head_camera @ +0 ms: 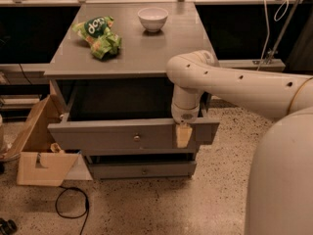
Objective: Open top drawer
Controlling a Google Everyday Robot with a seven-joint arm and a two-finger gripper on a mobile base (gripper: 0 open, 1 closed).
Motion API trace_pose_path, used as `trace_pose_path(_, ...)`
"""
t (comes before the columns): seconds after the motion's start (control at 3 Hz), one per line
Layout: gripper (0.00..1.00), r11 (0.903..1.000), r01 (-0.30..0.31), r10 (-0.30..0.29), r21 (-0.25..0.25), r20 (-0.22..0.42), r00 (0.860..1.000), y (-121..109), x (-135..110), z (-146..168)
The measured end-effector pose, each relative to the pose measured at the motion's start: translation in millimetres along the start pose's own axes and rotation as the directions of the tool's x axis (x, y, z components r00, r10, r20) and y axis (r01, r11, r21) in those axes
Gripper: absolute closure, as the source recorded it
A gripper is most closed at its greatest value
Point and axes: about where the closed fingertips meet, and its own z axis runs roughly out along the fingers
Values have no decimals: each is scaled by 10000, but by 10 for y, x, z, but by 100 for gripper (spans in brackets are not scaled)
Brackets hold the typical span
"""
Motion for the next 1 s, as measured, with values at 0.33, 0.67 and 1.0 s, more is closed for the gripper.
trace_pose_path(0.33, 73, 9997, -234, 236, -99, 195, 9995, 128, 4, -45)
trace_pose_path(0.67, 96, 9991, -422, 425, -86, 368, 9984, 231, 54, -40)
trace_pose_path(1.0, 100, 9958, -873, 835, 289, 1135, 9900, 452, 173, -27)
